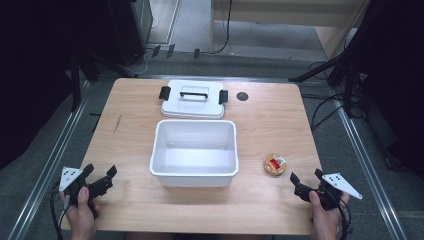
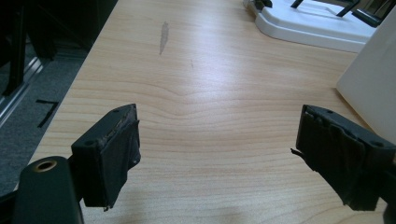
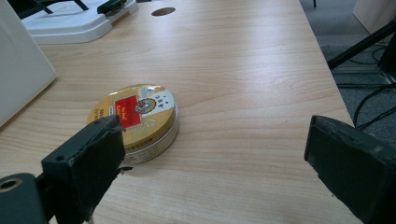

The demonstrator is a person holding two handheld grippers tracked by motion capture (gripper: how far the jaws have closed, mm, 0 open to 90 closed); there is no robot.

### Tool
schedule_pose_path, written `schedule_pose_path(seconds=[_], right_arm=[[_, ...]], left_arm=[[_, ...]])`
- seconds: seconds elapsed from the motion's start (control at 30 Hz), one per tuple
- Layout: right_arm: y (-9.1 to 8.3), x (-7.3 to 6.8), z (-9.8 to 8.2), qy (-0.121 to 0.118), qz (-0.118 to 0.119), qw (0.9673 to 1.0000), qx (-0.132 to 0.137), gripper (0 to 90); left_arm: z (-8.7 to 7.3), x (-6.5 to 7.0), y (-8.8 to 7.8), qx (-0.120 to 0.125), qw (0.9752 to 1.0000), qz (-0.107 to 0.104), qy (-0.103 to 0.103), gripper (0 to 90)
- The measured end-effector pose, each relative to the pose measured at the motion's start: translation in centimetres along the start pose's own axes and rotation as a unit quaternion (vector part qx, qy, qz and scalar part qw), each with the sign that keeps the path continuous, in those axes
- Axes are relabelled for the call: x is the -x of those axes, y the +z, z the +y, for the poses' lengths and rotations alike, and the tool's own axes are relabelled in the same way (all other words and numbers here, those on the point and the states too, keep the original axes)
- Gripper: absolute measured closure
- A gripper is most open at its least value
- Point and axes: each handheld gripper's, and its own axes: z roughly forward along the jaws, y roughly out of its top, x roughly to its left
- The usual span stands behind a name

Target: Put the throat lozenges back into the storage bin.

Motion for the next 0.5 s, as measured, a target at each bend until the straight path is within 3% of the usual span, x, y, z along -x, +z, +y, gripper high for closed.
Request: schedule_pose_path(seconds=[0.3,0.5], right_arm=[[-0.02,-0.38,0.01,-0.013,-0.011,0.9998,-0.009,6.1],[-0.12,-0.88,0.23,-0.014,0.007,0.9994,-0.031,6.1]], left_arm=[[-0.17,0.31,0.09,-0.003,0.9999,0.004,0.011,13.7],[-0.18,0.22,0.04,-0.001,1.0000,0.002,0.005,13.7]])
